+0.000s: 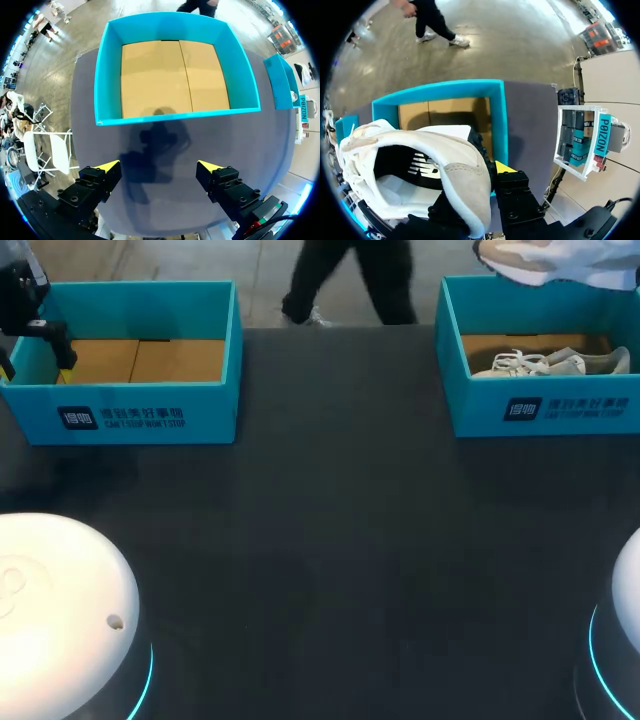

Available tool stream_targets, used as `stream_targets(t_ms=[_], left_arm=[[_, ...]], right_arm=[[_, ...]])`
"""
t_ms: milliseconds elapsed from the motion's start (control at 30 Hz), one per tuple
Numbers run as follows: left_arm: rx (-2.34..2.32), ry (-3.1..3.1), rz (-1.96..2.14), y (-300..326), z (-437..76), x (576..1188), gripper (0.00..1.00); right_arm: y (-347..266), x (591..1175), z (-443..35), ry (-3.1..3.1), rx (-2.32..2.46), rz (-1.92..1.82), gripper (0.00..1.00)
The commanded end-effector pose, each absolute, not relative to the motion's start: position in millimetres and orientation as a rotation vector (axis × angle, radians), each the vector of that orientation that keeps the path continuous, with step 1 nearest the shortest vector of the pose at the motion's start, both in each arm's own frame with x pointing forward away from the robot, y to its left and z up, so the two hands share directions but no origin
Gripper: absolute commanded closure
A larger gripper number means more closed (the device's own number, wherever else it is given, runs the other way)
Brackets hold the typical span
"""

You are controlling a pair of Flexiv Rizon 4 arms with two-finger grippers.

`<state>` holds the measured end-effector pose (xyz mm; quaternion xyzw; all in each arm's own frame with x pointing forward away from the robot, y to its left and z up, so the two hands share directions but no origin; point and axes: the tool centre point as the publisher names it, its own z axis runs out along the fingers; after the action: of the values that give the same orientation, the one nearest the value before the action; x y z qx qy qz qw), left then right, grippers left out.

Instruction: Take the shoe out of the shoebox, open the shoe tongue, remove and reinsert the insole, then place the shoe into the shoebox

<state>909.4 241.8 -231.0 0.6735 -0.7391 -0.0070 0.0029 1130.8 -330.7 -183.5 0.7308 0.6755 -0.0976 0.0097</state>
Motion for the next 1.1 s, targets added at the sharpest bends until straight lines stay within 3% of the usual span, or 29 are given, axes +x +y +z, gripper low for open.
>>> stream_targets(t_ms=[33, 1100], left_arm=[[2.113, -2.319, -0.023, 242, -230, 908, 0.00], [2.113, -2.319, -0.023, 242, -230, 908, 0.00]], right_arm=[[-320, 1108, -192, 2.026, 2.174, -0.147, 1.00], [-316, 1106, -240, 1.829, 2.134, -0.039, 1.00]])
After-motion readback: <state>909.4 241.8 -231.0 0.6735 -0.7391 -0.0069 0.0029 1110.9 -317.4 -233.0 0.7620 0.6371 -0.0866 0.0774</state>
